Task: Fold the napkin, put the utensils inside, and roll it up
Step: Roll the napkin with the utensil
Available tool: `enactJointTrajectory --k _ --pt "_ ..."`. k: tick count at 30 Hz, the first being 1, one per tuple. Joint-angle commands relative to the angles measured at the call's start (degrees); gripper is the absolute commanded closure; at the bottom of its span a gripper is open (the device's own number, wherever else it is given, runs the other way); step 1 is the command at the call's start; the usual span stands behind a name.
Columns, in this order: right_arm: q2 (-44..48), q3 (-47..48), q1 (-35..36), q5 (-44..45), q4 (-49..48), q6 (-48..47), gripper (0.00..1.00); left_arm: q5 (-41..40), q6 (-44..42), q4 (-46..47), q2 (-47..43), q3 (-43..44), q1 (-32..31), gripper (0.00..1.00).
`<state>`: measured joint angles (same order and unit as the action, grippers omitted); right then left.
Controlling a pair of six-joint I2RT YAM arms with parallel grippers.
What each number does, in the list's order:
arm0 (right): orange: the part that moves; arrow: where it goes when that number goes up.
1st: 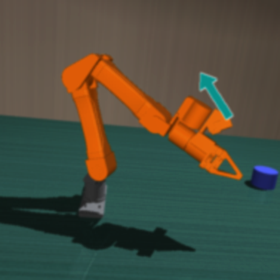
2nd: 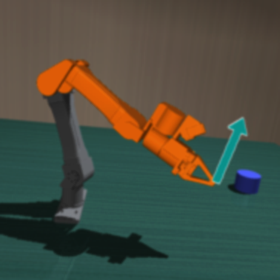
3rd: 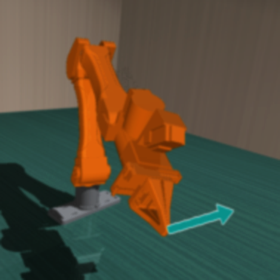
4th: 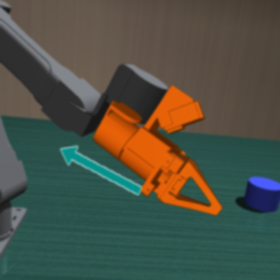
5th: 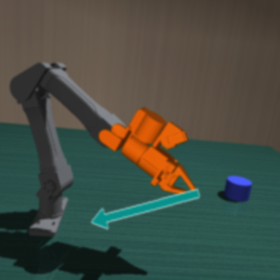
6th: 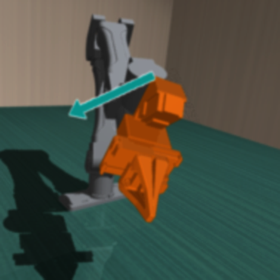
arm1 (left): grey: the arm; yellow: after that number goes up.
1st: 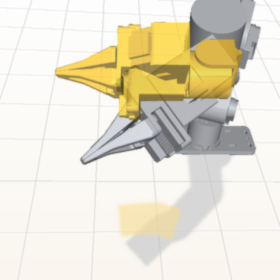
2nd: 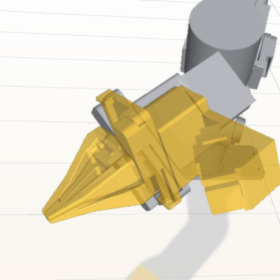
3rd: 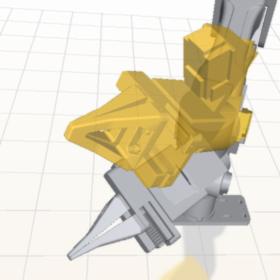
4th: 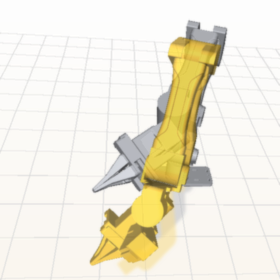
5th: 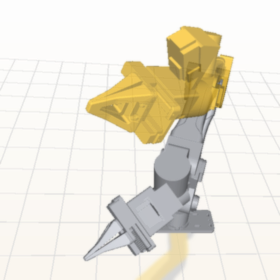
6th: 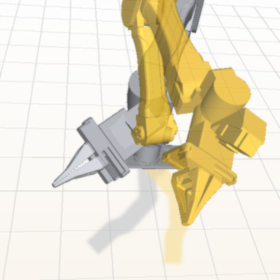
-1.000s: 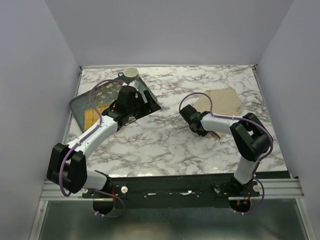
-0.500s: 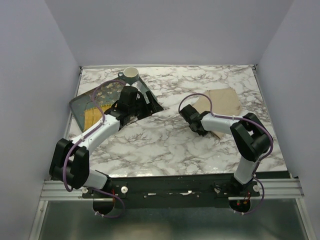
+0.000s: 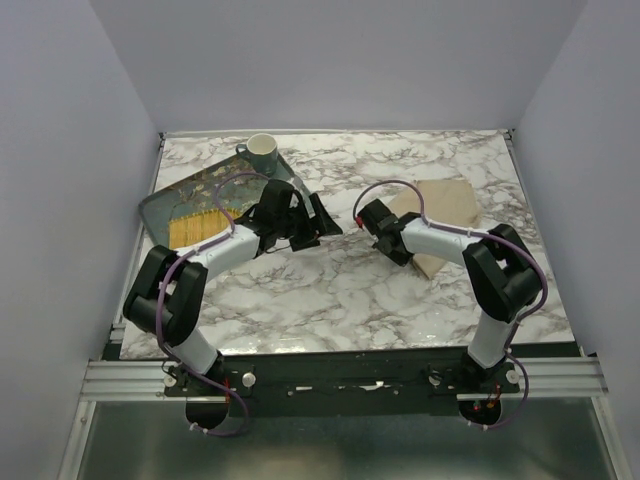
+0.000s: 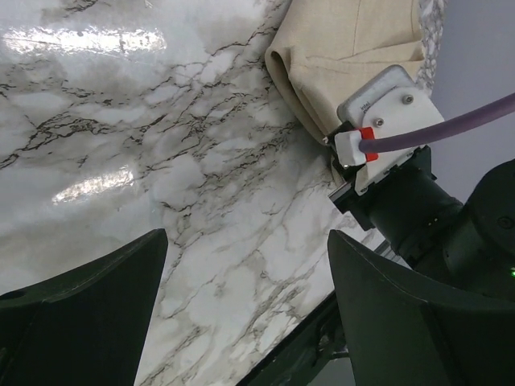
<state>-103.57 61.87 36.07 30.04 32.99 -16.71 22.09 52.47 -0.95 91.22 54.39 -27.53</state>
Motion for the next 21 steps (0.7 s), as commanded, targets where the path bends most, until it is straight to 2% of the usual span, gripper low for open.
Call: enactJointTrajectory --k 1,11,21 --pt "-1.11 4.22 -0.65 -10.60 5.67 3.52 0.96 2.44 2.99 3.94 2.38 -0.43 -0.42 0.10" --pt "-2.08 9.06 -1.53 -23.44 9.11 13.97 0.97 -0.82 5.01 2.44 2.47 -0.86 -0.68 0.10" --pt "-1.02 6.69 -2.24 -36.89 3.75 21.01 0.99 -3.01 6.77 4.46 5.02 -1.75 -2.44 0.11"
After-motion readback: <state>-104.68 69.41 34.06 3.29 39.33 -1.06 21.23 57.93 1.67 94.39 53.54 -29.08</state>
